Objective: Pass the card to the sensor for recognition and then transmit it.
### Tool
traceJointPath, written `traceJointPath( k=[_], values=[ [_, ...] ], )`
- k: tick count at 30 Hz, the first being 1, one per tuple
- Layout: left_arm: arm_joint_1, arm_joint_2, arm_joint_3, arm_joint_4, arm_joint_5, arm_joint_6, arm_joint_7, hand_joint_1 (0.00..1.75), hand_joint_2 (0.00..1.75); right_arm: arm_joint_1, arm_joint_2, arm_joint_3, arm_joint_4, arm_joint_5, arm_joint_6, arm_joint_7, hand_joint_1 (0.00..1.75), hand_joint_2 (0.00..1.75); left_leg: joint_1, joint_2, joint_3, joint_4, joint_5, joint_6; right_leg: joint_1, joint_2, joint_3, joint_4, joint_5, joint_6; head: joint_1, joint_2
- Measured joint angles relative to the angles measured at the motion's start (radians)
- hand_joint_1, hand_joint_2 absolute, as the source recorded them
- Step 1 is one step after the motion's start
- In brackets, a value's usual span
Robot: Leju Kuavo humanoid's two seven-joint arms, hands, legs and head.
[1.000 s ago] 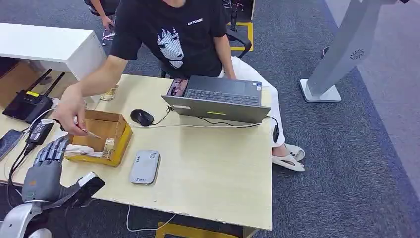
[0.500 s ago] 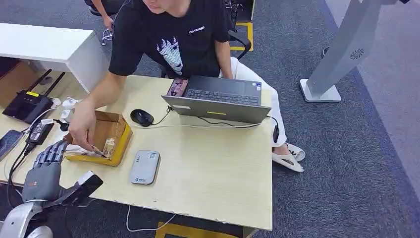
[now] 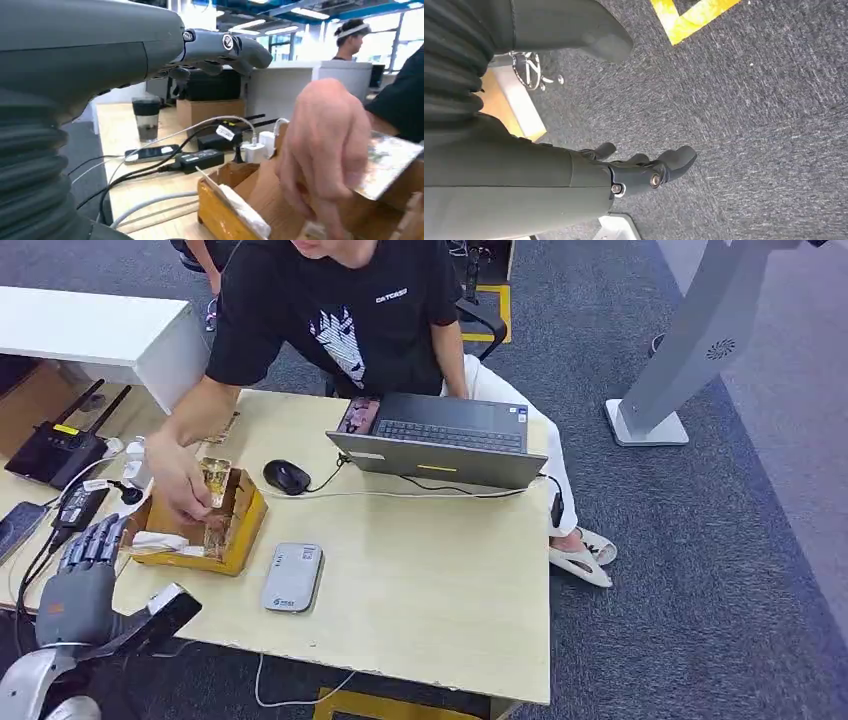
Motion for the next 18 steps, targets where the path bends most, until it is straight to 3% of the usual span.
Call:
traceJointPath(
  k=[18],
  values=[
    [0.023,-0.014,-0.019,-0.064,-0.024,0.008,-0.002,0.00,1.75,0.000,0.000,-0.009,0.000,-0.006,0.001,0.001,0.00,1.75,0.000,0.000,0.000,0.000,0.000,0.000,0.000,0.000,0.000,0.000,0.000,0.000,0.000,0.000]
  ],
)
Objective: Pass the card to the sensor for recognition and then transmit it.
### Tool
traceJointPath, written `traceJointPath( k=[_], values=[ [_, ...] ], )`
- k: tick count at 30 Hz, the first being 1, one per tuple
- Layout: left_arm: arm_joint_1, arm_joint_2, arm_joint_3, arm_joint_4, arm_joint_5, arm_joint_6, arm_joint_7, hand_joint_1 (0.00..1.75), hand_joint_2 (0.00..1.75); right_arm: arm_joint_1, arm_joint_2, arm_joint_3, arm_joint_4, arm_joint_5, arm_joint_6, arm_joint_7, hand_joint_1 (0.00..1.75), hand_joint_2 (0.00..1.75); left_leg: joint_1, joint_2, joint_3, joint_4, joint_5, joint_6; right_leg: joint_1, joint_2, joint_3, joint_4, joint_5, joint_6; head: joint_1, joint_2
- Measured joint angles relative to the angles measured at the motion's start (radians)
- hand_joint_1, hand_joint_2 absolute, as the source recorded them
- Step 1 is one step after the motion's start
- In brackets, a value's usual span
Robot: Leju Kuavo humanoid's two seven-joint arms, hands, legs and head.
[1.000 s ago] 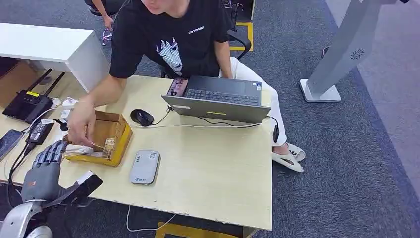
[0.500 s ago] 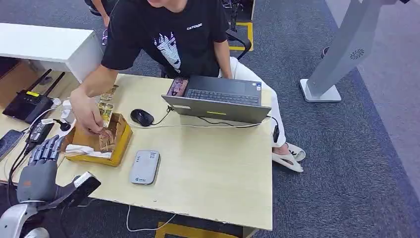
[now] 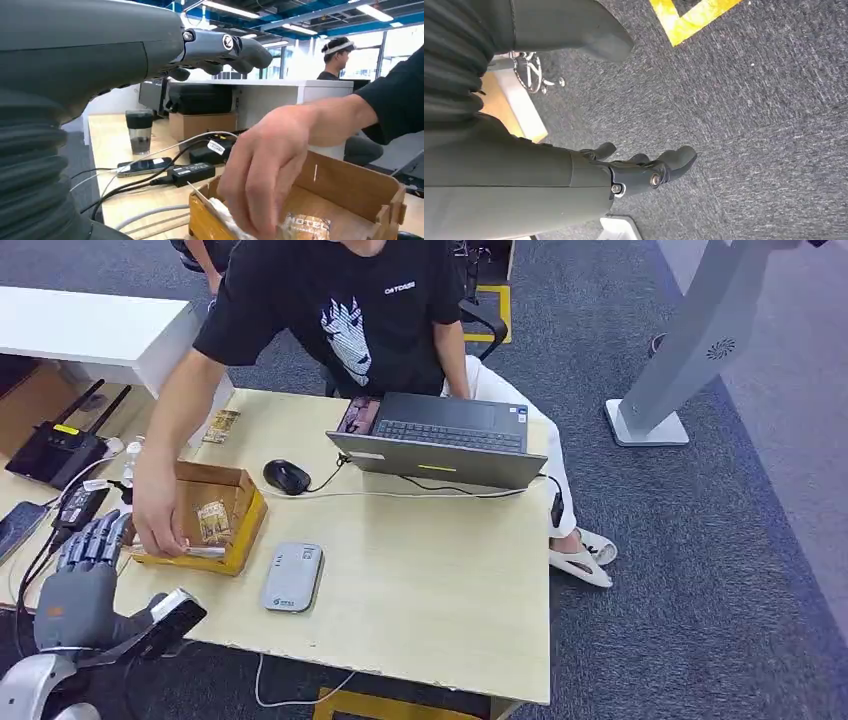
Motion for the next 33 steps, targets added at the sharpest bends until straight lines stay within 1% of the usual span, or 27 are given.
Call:
traceJointPath(
  k=[24,29,33],
  values=[
    [0.000,-0.001,-0.030,0.000,-0.006,0.002,0.010,0.00,1.75,0.000,0.000,-0.001,0.000,0.000,0.002,-0.001,0.00,1.75,0.000,0.000,0.000,0.000,0.000,0.000,0.000,0.000,0.000,0.000,0.000,0.000,0.000,0.000],
    [-0.003,0.001,-0.033,0.005,-0.046,-0.003,0.048,0.00,1.75,0.000,0.000,-0.002,0.000,0.008,0.002,-0.001,0.00,1.75,0.000,0.000,0.000,0.000,0.000,0.000,0.000,0.000,0.000,0.000,0.000,0.000,0.000,0.000],
    [-0.024,0.006,-0.034,0.036,-0.073,0.001,0.072,0.00,1.75,0.000,0.000,-0.001,0.000,0.013,0.002,-0.001,0.00,1.75,0.000,0.000,0.000,0.000,0.000,0.000,0.000,0.000,0.000,0.000,0.000,0.000,0.000,0.000]
  ],
)
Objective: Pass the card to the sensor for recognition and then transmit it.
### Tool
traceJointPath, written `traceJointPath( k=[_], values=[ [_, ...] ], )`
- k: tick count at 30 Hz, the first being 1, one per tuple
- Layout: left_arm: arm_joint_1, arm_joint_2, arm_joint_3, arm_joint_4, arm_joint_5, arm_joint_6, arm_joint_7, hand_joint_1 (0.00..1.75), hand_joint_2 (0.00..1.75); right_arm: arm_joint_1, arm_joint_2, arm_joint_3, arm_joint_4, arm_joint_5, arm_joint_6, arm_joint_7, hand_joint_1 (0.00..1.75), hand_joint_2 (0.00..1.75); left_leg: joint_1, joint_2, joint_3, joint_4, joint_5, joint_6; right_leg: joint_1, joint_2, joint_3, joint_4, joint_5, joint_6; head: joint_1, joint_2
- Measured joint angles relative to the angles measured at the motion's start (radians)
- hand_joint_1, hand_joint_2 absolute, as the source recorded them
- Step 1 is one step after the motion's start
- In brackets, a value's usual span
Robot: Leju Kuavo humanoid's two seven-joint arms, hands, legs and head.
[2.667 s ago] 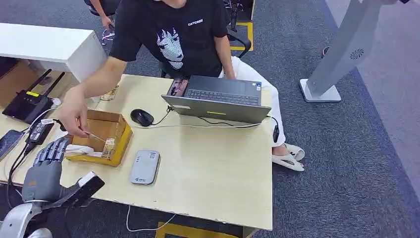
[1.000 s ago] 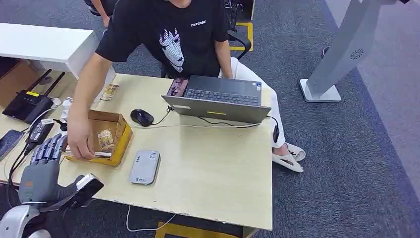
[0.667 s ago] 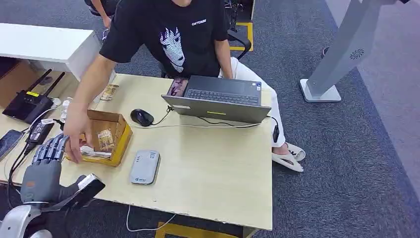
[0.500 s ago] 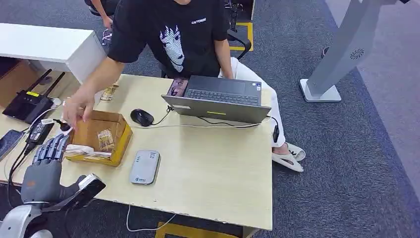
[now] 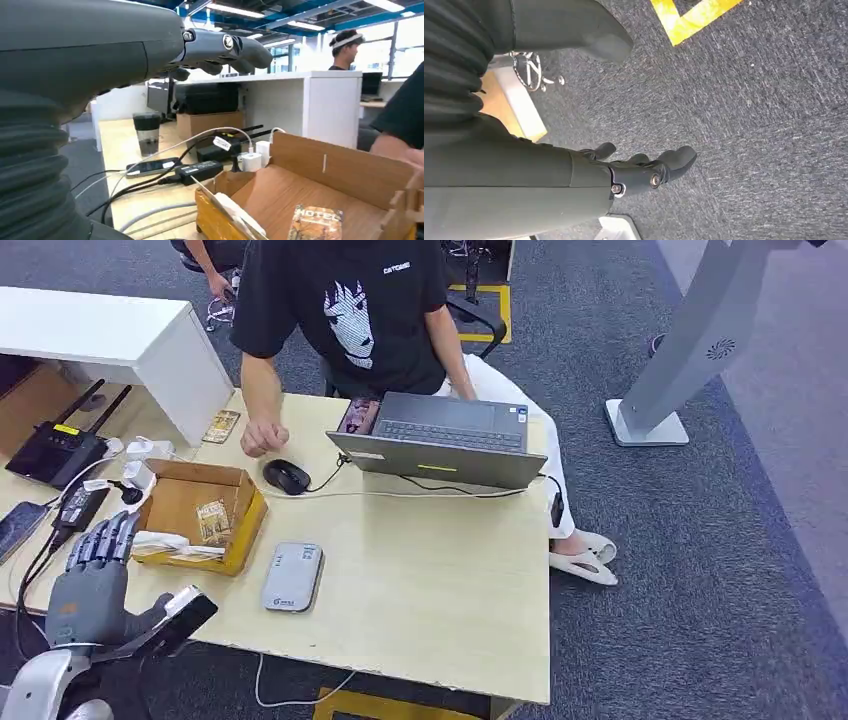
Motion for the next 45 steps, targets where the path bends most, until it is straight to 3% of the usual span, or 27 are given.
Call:
traceJointPath(
  k=[11,14,21,37,45],
  values=[
    [-0.031,0.017,0.000,0.058,-0.020,0.003,0.011,0.00,1.75,0.000,0.000,0.000,0.000,0.008,0.000,0.000,0.00,1.75,0.000,0.000,0.000,0.000,0.000,0.000,0.000,0.000,0.000,0.000,0.000,0.000,0.000,0.000],
    [-0.067,0.030,0.000,0.103,-0.049,0.030,0.043,0.00,1.75,-0.001,0.000,0.000,0.000,0.018,0.000,0.000,0.00,1.75,0.000,0.000,0.000,0.000,0.000,0.000,0.000,-0.001,0.000,0.000,0.000,0.000,0.000,0.000],
    [-0.141,0.057,-0.012,0.217,-0.062,0.030,0.017,0.00,1.75,-0.005,0.000,0.001,0.000,0.040,0.000,0.003,0.00,1.75,0.000,0.000,0.000,0.000,0.001,0.000,0.000,0.000,0.000,0.000,0.000,0.000,0.000,0.000],
    [-0.200,0.064,-0.090,0.310,-0.084,0.026,0.008,0.00,1.75,-0.007,0.000,0.004,-0.001,0.057,0.000,0.003,0.00,1.75,0.000,0.000,0.000,0.000,0.001,0.000,0.000,0.000,0.000,0.000,0.001,0.000,0.000,0.000],
    [-0.200,0.064,-0.117,0.347,-0.077,0.026,0.007,0.17,1.75,-0.007,0.000,0.004,-0.001,0.062,0.001,0.003,0.00,1.75,0.000,0.000,0.000,0.000,0.001,0.000,0.000,0.000,0.000,0.000,0.000,0.000,0.000,0.000]
  ],
)
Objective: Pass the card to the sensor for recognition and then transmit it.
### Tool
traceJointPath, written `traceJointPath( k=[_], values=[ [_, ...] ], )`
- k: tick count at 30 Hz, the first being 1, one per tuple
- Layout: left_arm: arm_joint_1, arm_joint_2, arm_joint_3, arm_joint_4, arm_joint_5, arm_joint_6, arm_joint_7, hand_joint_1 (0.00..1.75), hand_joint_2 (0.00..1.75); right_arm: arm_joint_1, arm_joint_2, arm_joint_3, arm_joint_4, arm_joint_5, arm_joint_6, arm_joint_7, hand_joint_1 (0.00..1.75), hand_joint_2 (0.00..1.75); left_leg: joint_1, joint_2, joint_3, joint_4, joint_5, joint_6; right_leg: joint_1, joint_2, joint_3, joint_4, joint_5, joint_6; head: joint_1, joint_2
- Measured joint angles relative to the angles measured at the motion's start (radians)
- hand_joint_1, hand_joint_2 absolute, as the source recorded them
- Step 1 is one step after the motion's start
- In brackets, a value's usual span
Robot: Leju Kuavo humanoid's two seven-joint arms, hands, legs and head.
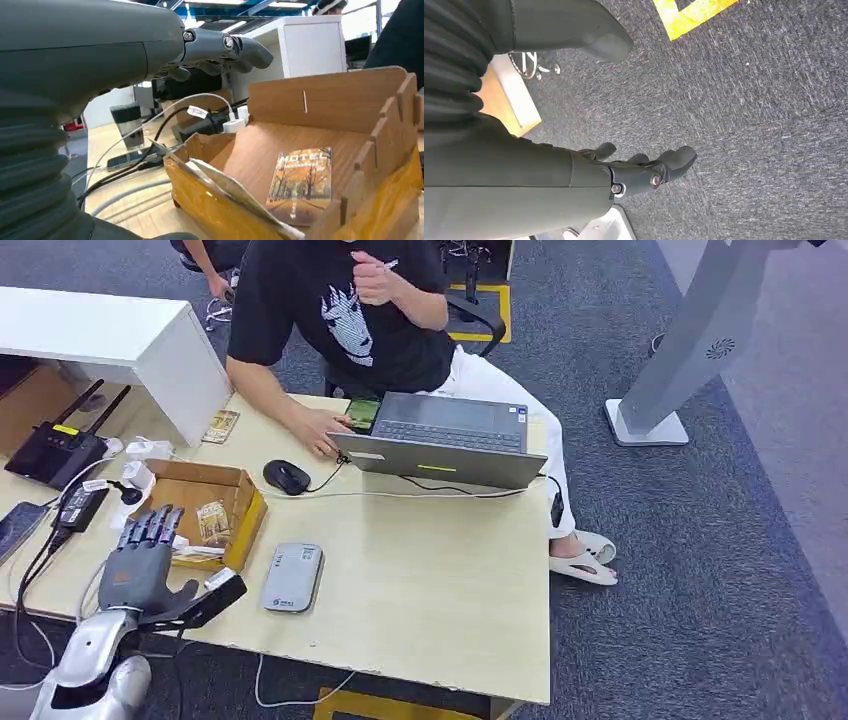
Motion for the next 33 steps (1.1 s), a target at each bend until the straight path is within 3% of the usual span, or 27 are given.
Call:
traceJointPath(
  k=[4,5,6,17,33],
  values=[
    [0.000,0.000,-0.007,0.016,0.000,0.000,0.000,0.17,1.75,0.000,0.000,0.000,0.000,0.001,0.000,0.000,0.00,1.75,0.000,0.000,0.000,0.000,0.000,0.000,0.000,0.000,0.000,0.000,0.000,0.000,0.000,0.000],
    [0.000,0.000,-0.008,0.019,0.000,0.000,0.000,1.62,1.75,0.000,0.000,0.000,0.000,0.001,0.000,0.000,0.00,1.75,0.000,0.000,0.000,0.000,0.000,0.000,0.000,0.000,0.000,0.000,0.000,0.000,0.000,0.000],
    [0.000,0.000,-0.008,0.023,0.000,0.000,0.000,1.75,1.75,0.000,0.000,0.000,0.000,0.001,0.000,0.000,0.00,1.75,0.000,0.000,0.000,0.000,0.000,0.000,0.000,0.000,0.000,0.000,0.000,0.000,0.000,0.000],
    [-0.001,0.016,-0.008,0.046,-0.014,0.000,0.022,1.75,1.75,0.000,0.000,0.000,0.000,0.005,-0.001,0.000,0.00,1.75,0.000,0.000,0.000,0.000,0.000,0.000,0.000,0.000,0.000,0.000,0.000,0.000,0.000,0.000],
    [-0.025,0.022,-0.001,0.110,-0.030,0.076,0.034,1.75,1.75,0.000,0.000,0.000,0.000,0.015,0.000,0.003,0.00,1.75,0.000,0.000,0.001,0.000,0.000,0.000,0.000,0.000,0.001,0.000,0.000,0.000,0.000,0.000]
  ],
)
